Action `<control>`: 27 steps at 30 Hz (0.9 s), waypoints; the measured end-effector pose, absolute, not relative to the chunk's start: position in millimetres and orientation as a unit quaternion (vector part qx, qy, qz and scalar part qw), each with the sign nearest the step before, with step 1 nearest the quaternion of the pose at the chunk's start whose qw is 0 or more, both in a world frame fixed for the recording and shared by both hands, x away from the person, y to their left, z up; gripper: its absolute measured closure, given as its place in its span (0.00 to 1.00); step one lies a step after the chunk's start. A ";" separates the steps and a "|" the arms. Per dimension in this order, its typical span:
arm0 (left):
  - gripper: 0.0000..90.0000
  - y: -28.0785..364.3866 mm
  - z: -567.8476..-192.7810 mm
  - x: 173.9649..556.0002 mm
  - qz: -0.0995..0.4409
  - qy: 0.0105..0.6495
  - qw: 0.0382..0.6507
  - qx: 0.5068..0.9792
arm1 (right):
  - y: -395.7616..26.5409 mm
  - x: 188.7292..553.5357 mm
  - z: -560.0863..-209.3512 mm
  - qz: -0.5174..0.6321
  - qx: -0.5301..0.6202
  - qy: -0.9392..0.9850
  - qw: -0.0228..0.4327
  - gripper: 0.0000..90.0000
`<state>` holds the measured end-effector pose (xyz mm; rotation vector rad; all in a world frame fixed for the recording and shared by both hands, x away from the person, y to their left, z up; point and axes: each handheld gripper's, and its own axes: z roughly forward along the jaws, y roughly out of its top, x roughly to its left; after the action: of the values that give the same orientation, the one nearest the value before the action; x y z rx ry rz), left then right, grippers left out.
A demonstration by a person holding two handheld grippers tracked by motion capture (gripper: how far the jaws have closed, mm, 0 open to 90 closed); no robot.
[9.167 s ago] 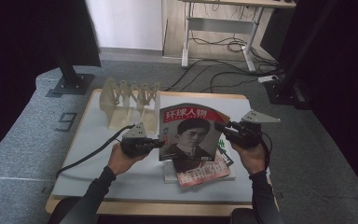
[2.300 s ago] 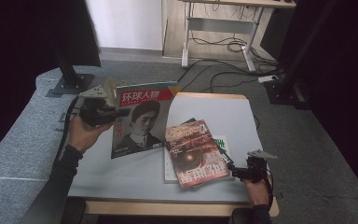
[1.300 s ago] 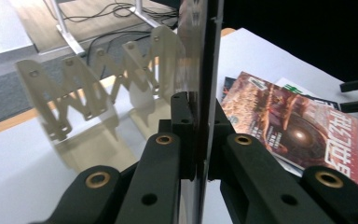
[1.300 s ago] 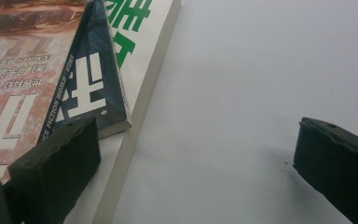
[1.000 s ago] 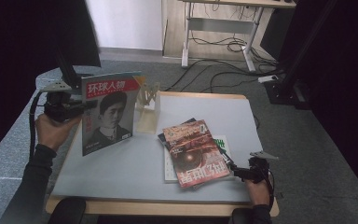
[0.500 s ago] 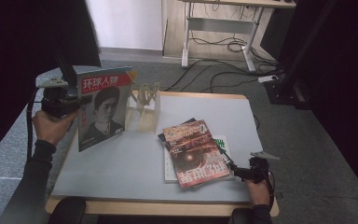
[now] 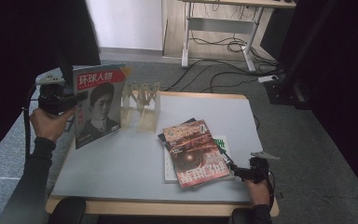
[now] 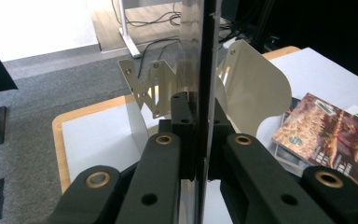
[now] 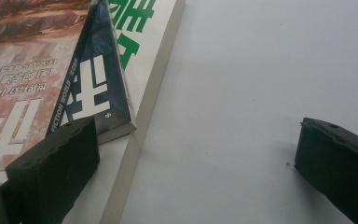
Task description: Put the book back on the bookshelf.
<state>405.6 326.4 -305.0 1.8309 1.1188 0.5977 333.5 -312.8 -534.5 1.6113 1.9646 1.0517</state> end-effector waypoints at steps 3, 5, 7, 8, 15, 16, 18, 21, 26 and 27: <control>0.97 324.9 -308.3 410.9 0.243 0.455 0.444 0.733 | -312.7 333.4 -534.4 0.375 0.575 0.701 0.195 0.00; 0.97 323.2 -310.2 414.6 0.245 0.456 0.443 0.732 | -312.7 333.3 -534.3 0.375 0.575 0.701 0.194 0.00; 0.97 321.8 -311.8 418.5 0.247 0.457 0.442 0.731 | -313.0 333.5 -534.5 0.375 0.575 0.701 0.194 0.00; 0.97 321.3 -312.4 419.9 0.249 0.457 0.442 0.730 | -313.1 333.5 -534.6 0.376 0.574 0.701 0.193 0.00; 0.97 318.3 -319.1 433.3 0.256 0.462 0.447 0.722 | -313.4 333.7 -534.9 0.378 0.575 0.700 0.192 0.00; 0.97 318.3 -320.2 434.8 0.257 0.463 0.448 0.721 | -313.6 333.7 -535.0 0.378 0.575 0.700 0.191 0.00; 0.97 317.7 -324.1 438.6 0.257 0.465 0.453 0.716 | -313.7 333.7 -535.1 0.379 0.575 0.700 0.190 0.00; 0.97 316.1 -329.1 443.1 0.260 0.467 0.457 0.711 | -313.8 333.7 -535.1 0.379 0.575 0.700 0.189 0.00; 0.97 316.5 -332.8 448.5 0.267 0.466 0.464 0.704 | -314.0 333.9 -535.4 0.381 0.575 0.700 0.188 0.00; 0.97 316.6 -333.4 449.1 0.267 0.465 0.465 0.704 | -314.0 333.9 -535.5 0.381 0.575 0.700 0.188 0.00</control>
<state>449.1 316.6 -333.4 1.7294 1.1412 0.6568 333.9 -314.0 -535.5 1.6164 1.9681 1.0713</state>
